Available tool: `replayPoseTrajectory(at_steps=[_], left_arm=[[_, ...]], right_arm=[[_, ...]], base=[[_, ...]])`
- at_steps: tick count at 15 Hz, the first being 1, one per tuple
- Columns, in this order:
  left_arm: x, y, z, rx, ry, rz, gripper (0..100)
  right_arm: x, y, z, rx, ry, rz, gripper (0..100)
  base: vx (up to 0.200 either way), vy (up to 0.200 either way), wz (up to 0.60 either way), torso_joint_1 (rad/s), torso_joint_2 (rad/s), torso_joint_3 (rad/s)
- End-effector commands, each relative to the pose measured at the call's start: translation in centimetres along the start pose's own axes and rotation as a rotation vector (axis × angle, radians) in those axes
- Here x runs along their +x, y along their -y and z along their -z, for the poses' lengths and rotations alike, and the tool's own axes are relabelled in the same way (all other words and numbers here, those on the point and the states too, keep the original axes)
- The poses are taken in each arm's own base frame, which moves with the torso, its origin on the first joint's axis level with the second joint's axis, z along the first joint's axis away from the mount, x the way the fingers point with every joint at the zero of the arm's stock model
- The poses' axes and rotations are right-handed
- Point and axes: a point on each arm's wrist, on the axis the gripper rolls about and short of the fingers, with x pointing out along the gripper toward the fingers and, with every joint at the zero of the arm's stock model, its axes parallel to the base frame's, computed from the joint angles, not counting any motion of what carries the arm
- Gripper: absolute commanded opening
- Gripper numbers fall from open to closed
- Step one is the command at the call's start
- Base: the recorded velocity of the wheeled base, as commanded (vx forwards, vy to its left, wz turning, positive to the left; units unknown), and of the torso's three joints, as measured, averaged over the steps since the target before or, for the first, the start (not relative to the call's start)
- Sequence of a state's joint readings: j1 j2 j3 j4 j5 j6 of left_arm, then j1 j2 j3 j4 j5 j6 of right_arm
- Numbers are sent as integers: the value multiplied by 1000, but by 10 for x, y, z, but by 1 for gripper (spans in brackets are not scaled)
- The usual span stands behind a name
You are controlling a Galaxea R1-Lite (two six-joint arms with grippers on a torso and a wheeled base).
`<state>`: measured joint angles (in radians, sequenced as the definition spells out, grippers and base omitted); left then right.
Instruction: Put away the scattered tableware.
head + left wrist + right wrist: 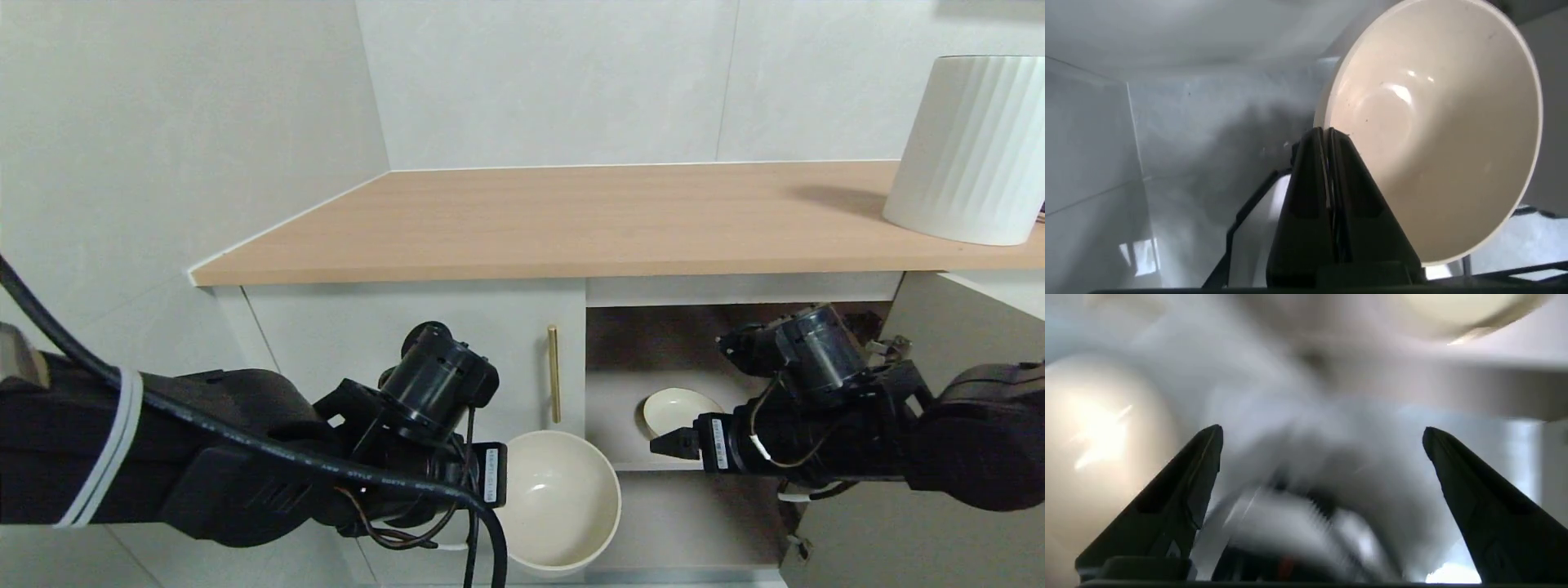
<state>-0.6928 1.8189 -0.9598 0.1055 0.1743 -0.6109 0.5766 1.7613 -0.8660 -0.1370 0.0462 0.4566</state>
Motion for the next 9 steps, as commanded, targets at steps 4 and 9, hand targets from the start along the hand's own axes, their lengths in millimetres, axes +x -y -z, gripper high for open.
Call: replayPoseTrajectory(at_steps=[4, 9], left_arm=[[-3, 10, 7, 31, -14, 17, 0], [-12, 19, 10, 45, -2, 57, 0]], right_arm=[[-32, -24, 22, -151, -39, -108, 100], [-15, -29, 32, -175, -100, -102, 100]], base=[[0, 0, 0, 0, 0, 0], [0, 0, 0, 0, 0, 0]])
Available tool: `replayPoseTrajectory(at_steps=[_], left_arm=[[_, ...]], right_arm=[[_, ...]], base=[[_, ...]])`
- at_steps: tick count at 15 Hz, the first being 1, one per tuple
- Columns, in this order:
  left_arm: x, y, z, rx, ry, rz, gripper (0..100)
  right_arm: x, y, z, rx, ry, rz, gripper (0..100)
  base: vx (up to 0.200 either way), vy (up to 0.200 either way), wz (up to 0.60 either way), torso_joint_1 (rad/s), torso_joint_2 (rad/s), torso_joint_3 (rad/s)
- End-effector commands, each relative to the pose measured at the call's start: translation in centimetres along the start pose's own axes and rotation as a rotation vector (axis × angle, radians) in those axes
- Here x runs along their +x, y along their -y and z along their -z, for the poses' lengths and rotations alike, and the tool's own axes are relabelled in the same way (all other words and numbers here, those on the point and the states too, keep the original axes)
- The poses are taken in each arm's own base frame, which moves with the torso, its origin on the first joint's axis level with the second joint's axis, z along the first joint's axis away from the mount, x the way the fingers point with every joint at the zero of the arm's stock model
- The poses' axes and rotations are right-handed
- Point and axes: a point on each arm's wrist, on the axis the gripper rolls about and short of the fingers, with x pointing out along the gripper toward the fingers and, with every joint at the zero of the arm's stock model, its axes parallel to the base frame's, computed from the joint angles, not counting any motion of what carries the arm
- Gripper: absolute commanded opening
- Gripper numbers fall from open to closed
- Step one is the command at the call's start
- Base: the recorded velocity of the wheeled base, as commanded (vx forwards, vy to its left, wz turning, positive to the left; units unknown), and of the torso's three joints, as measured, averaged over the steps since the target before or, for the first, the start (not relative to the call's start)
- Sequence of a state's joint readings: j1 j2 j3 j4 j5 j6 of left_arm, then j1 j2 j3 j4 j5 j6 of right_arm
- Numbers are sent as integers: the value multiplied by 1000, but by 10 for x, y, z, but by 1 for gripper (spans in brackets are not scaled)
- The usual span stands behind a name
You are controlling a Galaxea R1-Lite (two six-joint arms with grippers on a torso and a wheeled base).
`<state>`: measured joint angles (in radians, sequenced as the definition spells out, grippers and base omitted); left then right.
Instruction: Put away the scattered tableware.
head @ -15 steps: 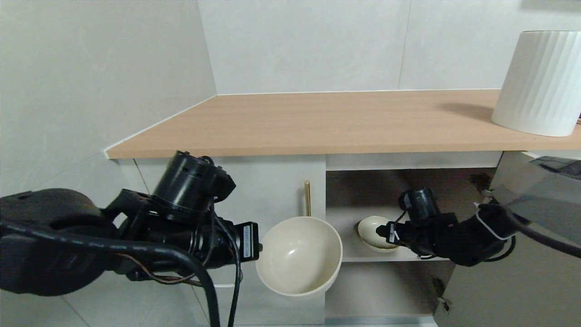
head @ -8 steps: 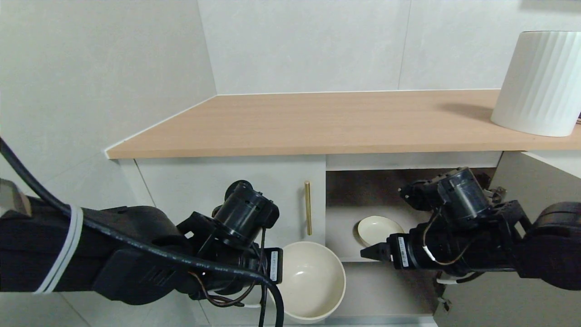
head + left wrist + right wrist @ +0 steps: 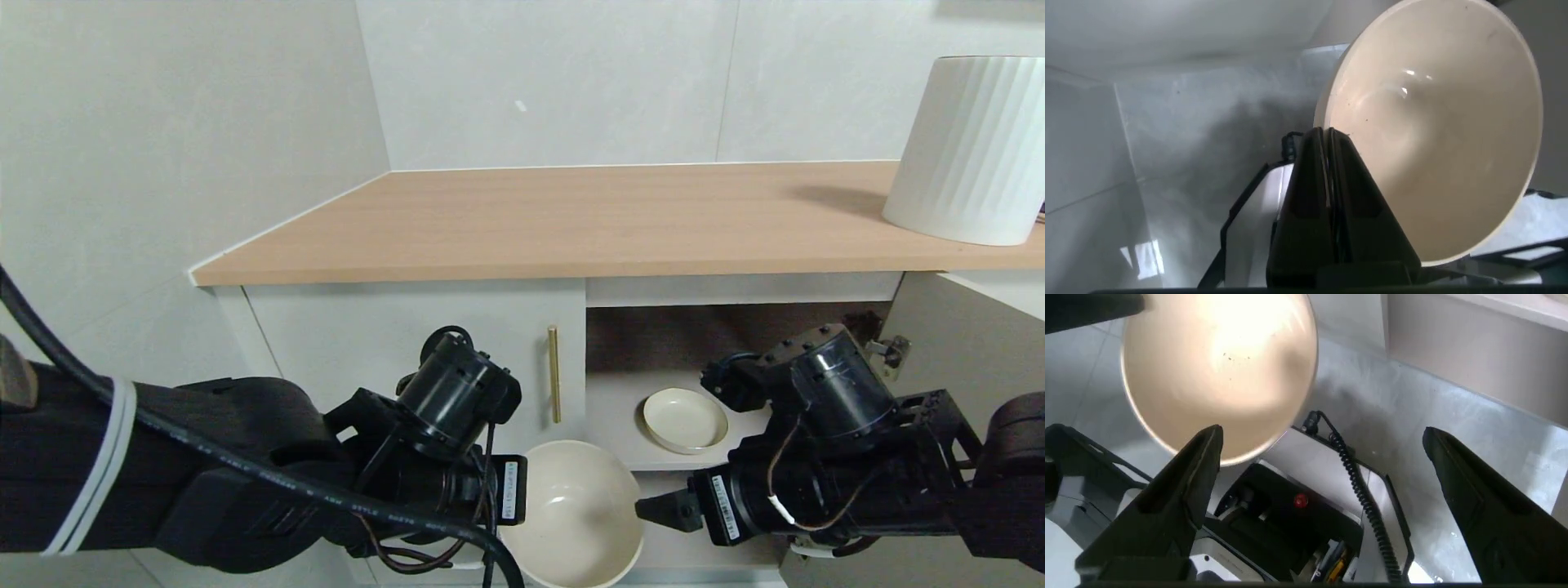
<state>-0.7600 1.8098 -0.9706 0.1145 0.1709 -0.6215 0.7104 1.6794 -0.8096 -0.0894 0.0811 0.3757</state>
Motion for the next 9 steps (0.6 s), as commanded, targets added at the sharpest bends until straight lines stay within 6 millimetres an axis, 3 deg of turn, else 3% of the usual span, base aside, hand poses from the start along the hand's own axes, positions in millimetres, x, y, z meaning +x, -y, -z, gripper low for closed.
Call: replayPoseTrajectory(at_steps=[1, 9], left_arm=[[-4, 4, 2, 10, 4, 15, 0], [-12, 16, 9, 46, 9, 51, 0]], right_arm=[[9, -1, 3, -3, -27, 4, 100], [26, 0, 6, -2, -64, 20, 100]], base=[[0, 0, 0, 0, 0, 0], [0, 0, 0, 0, 0, 0]])
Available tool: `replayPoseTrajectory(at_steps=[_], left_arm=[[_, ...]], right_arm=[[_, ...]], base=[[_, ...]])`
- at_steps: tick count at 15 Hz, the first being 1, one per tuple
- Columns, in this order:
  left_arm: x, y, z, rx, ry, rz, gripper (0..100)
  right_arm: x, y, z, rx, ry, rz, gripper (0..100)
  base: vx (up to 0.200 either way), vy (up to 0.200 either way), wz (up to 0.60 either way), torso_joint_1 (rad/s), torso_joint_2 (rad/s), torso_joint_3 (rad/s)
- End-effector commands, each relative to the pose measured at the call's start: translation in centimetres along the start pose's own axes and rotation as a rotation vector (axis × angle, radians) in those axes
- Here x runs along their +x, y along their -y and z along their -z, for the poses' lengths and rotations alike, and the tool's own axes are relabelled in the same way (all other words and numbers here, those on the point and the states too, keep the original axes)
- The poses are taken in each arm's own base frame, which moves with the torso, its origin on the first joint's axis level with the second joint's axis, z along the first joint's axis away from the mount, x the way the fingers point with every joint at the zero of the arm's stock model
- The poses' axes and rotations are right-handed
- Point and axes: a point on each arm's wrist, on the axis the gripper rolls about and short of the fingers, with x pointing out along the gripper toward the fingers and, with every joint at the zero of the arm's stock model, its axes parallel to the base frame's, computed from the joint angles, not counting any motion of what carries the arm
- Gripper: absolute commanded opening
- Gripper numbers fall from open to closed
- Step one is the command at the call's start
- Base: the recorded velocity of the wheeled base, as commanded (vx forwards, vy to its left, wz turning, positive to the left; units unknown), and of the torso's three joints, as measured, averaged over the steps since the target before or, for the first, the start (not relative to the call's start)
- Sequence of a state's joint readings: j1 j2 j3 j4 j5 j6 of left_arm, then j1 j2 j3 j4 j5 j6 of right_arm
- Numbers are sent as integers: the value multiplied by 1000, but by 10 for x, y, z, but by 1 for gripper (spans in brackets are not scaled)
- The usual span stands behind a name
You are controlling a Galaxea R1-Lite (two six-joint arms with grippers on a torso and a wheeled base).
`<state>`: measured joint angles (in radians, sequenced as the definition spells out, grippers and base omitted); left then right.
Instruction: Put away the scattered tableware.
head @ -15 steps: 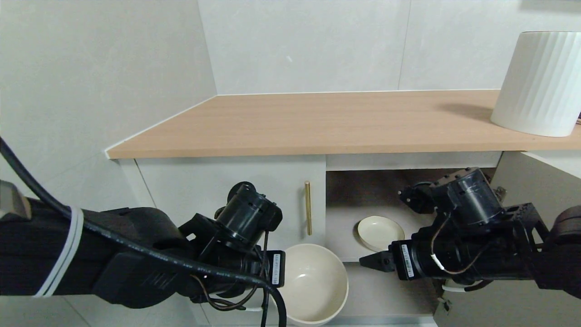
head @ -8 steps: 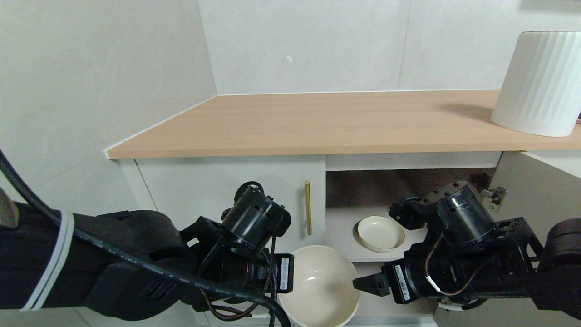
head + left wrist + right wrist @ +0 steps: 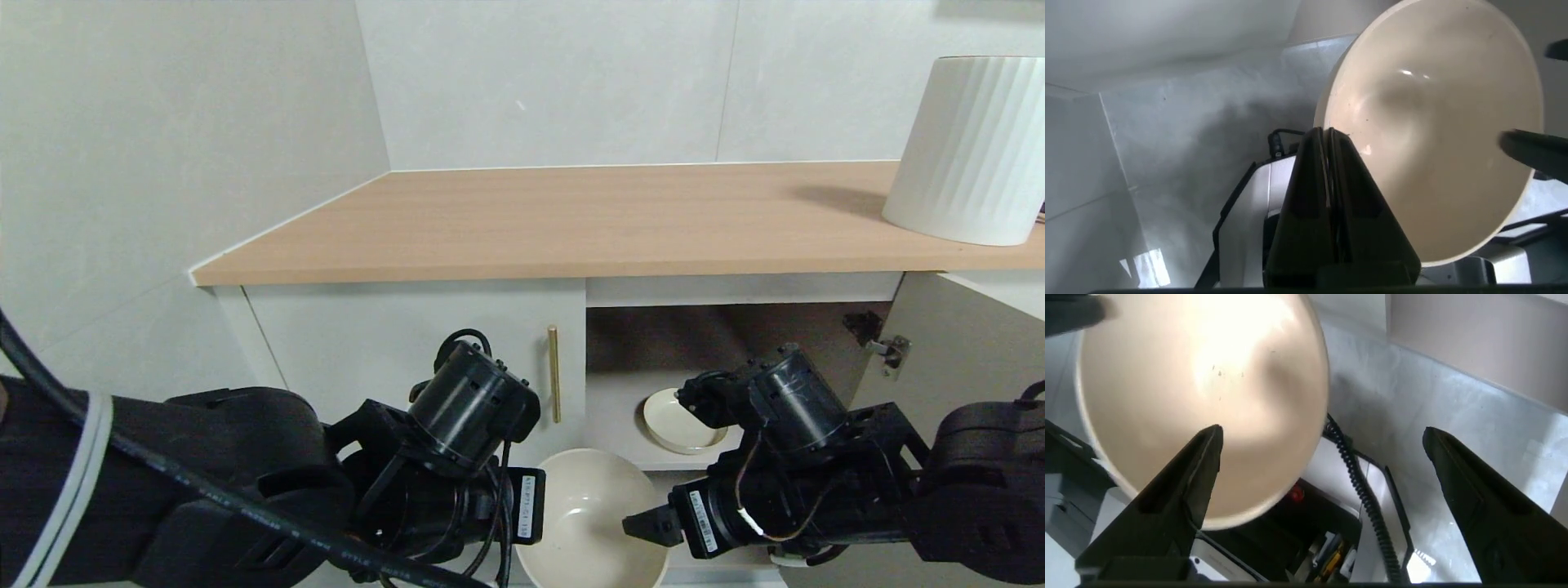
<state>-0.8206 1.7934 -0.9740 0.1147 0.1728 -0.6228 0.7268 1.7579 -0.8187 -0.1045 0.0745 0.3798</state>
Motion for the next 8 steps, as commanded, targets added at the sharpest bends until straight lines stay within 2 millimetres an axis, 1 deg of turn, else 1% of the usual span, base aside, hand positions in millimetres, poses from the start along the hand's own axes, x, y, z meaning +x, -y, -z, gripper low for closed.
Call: replayPoseTrajectory(at_steps=[1, 2, 8], left_arm=[[-3, 1, 0, 2, 6, 7, 0], [-3, 1, 0, 3, 6, 8, 0], [-3, 2, 2, 9, 2, 7, 0]], right_arm=[[5, 1, 1, 2, -14, 5, 100], [6, 1, 2, 2, -19, 6, 0], [6, 1, 2, -1, -21, 6, 0]], base=[[0, 0, 0, 0, 0, 0], [0, 0, 0, 0, 0, 0], [0, 0, 0, 0, 0, 0]])
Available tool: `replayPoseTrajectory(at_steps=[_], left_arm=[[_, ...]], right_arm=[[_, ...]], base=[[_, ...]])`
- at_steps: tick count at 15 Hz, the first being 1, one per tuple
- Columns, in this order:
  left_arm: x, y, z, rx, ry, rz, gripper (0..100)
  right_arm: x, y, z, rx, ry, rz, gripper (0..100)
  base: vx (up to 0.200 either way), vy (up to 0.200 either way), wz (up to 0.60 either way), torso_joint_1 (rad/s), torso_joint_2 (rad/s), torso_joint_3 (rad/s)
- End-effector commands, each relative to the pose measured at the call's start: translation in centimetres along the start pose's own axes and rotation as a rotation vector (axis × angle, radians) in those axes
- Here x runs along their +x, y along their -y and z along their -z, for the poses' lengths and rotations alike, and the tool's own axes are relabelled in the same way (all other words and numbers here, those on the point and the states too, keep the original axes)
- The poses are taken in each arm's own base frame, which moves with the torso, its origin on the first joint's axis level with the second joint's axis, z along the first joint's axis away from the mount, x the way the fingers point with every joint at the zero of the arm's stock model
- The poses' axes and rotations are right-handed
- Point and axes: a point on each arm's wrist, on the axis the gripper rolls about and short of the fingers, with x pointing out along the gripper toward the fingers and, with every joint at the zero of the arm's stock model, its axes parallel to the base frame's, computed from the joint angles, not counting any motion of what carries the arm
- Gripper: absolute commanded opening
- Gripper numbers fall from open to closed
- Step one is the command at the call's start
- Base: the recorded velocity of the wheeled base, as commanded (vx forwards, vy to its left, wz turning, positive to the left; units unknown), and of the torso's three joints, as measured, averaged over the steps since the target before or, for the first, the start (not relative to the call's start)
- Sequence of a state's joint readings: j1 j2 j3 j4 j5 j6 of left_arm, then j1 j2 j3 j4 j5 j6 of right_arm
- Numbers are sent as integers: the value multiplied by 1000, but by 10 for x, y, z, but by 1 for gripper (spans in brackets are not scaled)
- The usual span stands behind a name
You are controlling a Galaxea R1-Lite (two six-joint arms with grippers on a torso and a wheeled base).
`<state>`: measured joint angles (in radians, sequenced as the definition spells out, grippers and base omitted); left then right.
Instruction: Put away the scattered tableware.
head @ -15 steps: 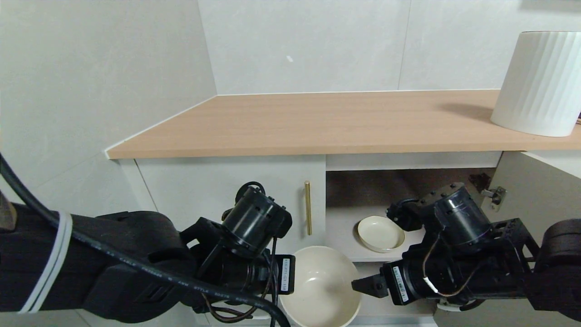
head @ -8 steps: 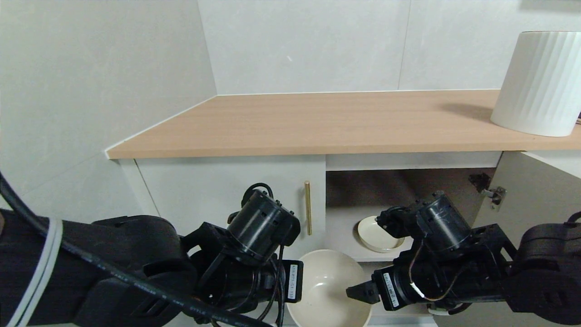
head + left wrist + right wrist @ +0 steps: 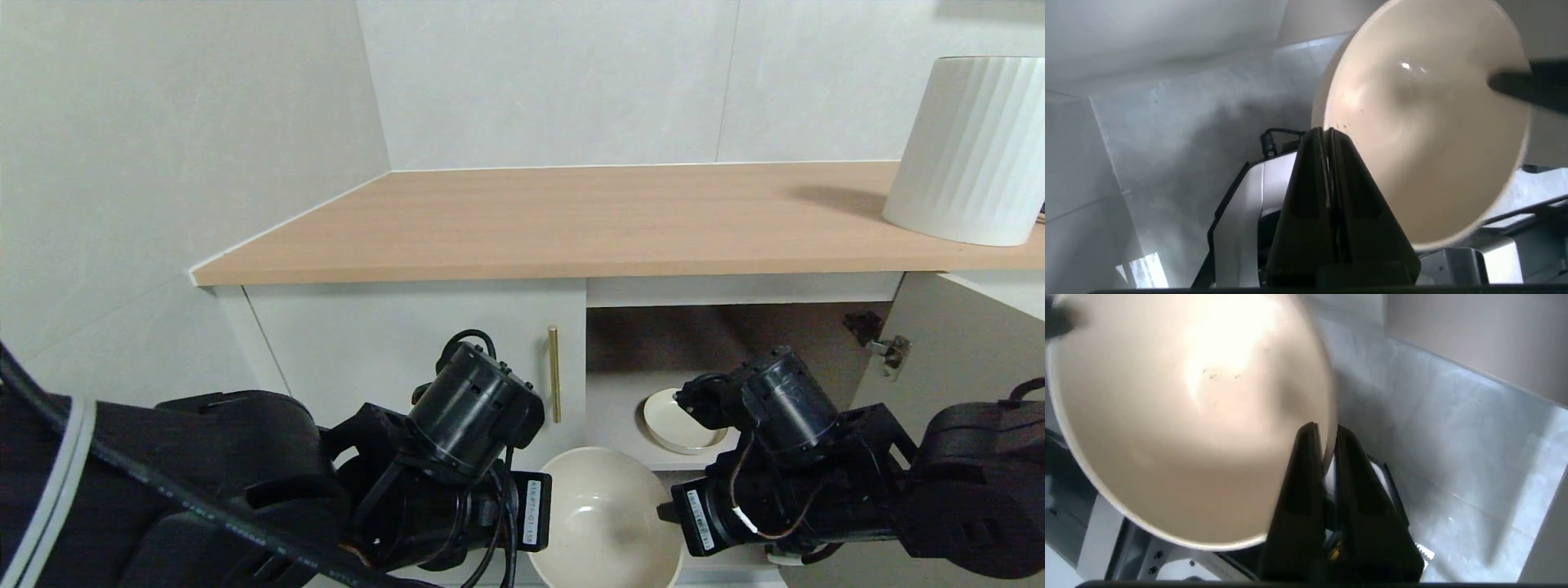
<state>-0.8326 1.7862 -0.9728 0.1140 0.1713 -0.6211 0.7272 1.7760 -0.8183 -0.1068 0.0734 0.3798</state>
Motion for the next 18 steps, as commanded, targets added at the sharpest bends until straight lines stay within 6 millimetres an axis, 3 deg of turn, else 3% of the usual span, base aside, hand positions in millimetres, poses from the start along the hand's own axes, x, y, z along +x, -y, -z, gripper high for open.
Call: replayPoseTrajectory(at_steps=[1, 7, 8, 15, 18], left_arm=[[0, 0, -1, -3, 3, -3, 0], [-1, -1, 0, -3, 2, -4, 0], [0, 0, 0, -3, 2, -4, 100], [-2, 0, -1, -8, 9, -1, 100], [-11, -1, -5, -25, 34, 16, 100]], right_arm=[[1, 0, 1, -3, -6, -1, 0], [2, 0, 1, -3, -10, 1, 0], [3, 1, 1, -1, -13, 5, 0], [4, 2, 1, 4, -12, 12, 0], [11, 22, -2, 53, -20, 76, 0]], base=[[0, 0, 0, 0, 0, 0], [0, 0, 0, 0, 0, 0], [0, 0, 0, 0, 0, 0], [0, 0, 0, 0, 0, 0], [0, 0, 0, 0, 0, 0]])
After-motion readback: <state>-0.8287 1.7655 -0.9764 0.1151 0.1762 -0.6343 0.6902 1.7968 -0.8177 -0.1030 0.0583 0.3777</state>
